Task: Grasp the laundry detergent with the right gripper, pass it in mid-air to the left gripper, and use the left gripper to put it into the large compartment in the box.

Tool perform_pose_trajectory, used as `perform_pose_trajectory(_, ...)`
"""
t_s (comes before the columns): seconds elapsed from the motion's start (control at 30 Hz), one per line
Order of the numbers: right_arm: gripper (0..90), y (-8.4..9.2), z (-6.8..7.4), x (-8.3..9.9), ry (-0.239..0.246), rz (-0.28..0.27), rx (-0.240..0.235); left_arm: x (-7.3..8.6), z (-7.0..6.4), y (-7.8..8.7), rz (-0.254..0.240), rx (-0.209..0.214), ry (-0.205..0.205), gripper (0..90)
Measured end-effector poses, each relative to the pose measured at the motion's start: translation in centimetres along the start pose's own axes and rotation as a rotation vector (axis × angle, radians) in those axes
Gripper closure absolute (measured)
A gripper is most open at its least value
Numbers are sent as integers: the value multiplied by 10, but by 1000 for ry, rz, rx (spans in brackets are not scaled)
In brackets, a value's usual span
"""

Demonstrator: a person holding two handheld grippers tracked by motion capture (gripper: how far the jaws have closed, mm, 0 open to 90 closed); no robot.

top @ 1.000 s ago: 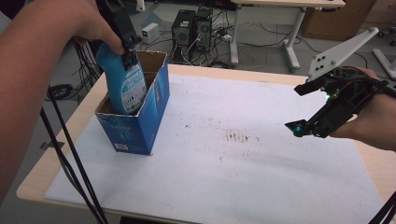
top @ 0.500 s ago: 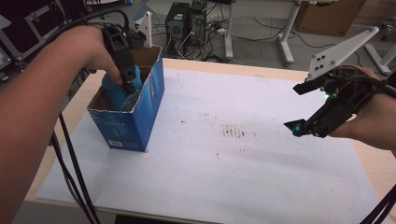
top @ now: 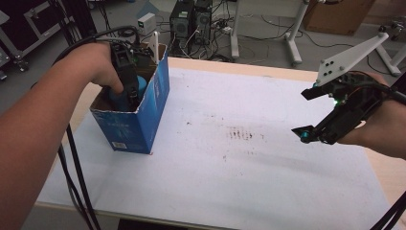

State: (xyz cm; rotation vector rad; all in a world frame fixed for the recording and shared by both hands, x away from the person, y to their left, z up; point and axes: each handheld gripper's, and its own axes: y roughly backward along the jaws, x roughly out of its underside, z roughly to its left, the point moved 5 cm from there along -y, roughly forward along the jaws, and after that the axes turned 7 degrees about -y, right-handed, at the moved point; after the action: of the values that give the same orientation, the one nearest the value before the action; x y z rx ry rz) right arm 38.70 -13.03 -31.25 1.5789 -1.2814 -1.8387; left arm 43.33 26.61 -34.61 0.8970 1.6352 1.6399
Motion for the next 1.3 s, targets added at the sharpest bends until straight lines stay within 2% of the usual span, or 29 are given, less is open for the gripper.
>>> perform_pose_trajectory(0.23,6,1,0,1,-4,-2,1,-1,2,-1,3,19,1,376)
perform_pose_trajectory(0.37,6,2,0,2,-6,1,1,-1,2,1,-4,32,23,366)
perform_pose_trajectory(0.47,6,3,0,3,-7,4,3,-1,2,5,-6,43,39,310)
perform_pose_trajectory(0.53,6,3,0,4,-10,1,2,0,2,8,3,43,30,307)
perform_pose_trajectory(0.73,6,4,-1,4,-9,-2,3,1,2,15,-1,34,54,271)
perform_pose_trajectory(0.77,6,5,-1,4,-9,-4,3,2,2,17,6,30,45,255)
perform_pose_trajectory(0.97,6,7,-5,7,-15,-5,2,0,-2,33,-5,19,55,231)
perform_pose_trajectory(1.0,6,8,-5,7,-20,-5,4,1,-1,38,5,15,46,229)
perform_pose_trajectory(1.07,6,9,-7,7,-20,-6,1,0,-2,44,-2,5,56,218)
perform_pose_trajectory(1.2,6,12,-10,6,-20,-4,-1,-1,-5,57,0,-5,45,213)
perform_pose_trajectory(1.3,6,13,-13,6,-20,2,-8,-4,-8,66,10,-6,17,213)
